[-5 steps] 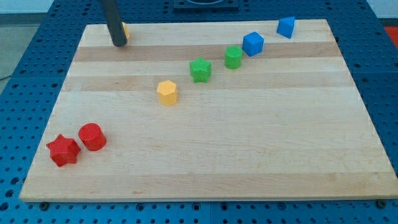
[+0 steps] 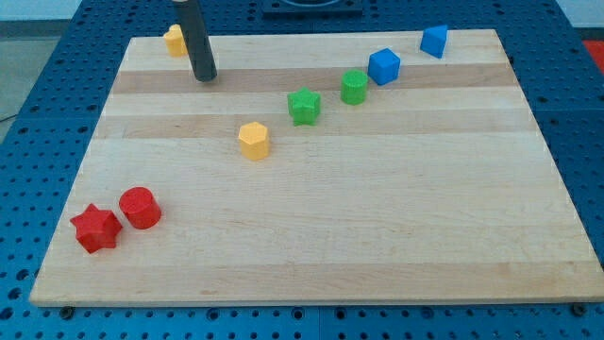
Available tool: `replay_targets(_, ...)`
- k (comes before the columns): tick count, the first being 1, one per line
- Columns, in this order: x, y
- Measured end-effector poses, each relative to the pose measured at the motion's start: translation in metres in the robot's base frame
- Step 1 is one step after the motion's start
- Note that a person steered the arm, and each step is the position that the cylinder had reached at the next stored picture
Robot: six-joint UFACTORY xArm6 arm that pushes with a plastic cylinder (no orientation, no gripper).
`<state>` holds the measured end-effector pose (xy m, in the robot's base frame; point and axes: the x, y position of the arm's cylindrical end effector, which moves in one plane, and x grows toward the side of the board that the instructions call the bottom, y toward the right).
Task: Point your arm at the red star
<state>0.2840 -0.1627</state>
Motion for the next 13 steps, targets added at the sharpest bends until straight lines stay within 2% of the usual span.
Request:
replay_targets(1,0.014,-0.014)
replay_targets(2,0.046,-0.019)
replay_targets(3,0.047,0.008)
replay_targets(4,0.085,-0.016)
replay_targets(6,0.087,-0.140)
replay_targets(11,0.090,-0.142)
replay_targets(12,0.120,-0.142)
replay_targets(13,0.180,-0.142)
